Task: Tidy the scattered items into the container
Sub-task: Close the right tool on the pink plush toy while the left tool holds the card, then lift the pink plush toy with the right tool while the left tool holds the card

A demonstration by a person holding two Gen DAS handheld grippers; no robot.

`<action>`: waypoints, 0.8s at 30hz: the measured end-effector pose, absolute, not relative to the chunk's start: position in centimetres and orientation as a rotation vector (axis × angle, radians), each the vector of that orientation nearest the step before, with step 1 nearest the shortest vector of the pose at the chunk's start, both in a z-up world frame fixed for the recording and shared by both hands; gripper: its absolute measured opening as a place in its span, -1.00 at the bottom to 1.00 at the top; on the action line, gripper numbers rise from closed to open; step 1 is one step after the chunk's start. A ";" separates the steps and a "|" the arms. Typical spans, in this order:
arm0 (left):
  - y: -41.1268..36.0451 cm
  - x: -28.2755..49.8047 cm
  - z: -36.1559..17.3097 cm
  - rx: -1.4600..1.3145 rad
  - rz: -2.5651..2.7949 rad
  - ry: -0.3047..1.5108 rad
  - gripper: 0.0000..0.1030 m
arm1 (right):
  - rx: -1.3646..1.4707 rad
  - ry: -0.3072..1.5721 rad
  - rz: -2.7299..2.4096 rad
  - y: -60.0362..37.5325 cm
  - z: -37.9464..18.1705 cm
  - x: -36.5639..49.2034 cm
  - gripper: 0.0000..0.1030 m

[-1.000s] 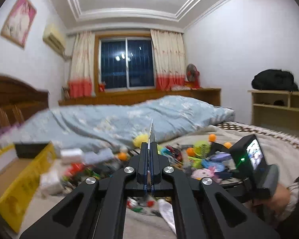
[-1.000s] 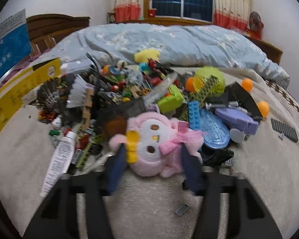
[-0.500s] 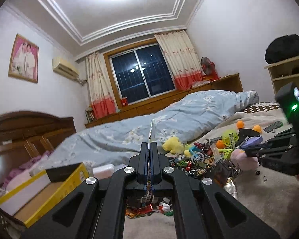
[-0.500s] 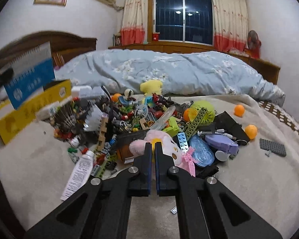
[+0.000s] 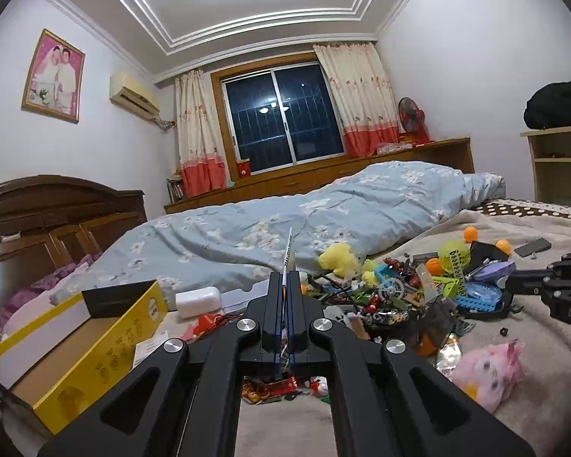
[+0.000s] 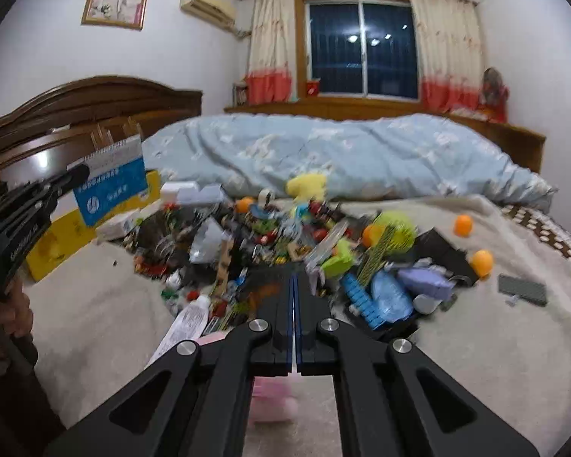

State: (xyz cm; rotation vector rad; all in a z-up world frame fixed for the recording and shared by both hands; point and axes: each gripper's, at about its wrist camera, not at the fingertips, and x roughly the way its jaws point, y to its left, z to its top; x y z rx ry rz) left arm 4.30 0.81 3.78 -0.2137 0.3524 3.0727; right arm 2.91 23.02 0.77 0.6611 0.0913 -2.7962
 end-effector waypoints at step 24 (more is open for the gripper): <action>-2.9 2.2 3.8 -0.448 3.041 0.005 -0.94 | 0.856 0.298 -2.657 19.5 -4.4 3.2 -1.00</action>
